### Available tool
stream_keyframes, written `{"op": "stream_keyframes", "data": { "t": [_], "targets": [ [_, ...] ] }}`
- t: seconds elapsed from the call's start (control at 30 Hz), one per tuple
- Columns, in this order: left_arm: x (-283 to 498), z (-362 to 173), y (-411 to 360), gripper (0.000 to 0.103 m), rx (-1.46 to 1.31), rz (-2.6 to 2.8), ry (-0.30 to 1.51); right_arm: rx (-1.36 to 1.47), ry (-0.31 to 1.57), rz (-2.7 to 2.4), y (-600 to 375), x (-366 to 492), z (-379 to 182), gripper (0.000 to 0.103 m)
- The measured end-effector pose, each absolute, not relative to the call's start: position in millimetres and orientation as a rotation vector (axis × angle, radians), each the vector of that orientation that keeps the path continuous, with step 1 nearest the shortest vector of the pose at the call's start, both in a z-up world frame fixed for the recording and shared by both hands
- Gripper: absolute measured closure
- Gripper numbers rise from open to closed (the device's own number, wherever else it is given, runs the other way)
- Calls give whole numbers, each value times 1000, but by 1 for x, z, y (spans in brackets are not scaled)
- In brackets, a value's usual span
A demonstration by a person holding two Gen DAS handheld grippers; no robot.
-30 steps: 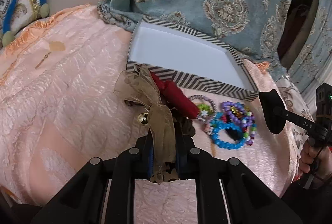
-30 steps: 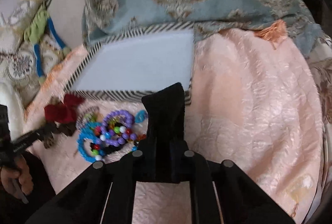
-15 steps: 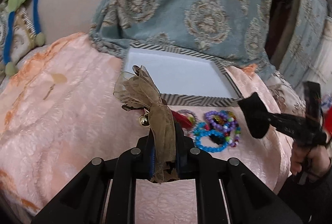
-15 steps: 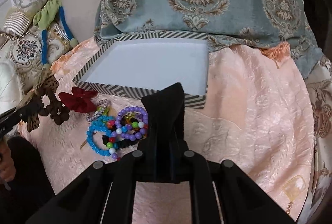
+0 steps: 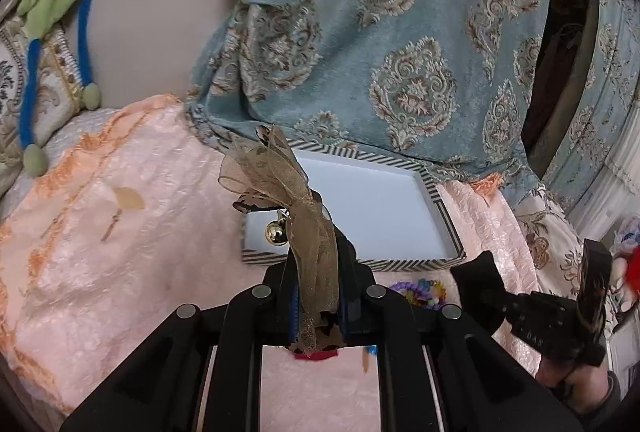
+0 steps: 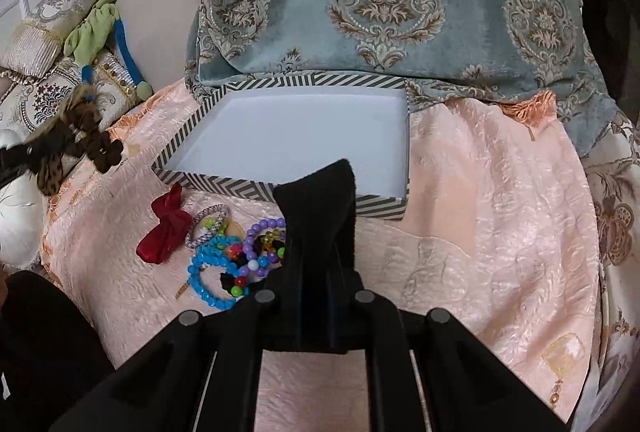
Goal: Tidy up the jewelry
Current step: 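Lift the tan bow with left tool while right tool lifts the black pillow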
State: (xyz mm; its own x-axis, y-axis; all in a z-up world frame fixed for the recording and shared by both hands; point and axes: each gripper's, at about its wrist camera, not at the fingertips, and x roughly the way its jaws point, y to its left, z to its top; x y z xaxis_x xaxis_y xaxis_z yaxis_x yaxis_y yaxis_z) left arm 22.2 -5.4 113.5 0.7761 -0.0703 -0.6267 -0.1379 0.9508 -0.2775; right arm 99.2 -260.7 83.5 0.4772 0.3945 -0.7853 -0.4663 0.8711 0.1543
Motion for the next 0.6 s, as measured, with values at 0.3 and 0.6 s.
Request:
{"op": "stream_keyframes", "data": {
  "t": [0.3,0.6],
  "targets": [
    [43,58,-18,103,-304,44,791,-113,949,503,-251,98,81,94],
    [50,46,-14,103,-336,40,823,-141,948,463,-239,105,76,94]
  ]
}}
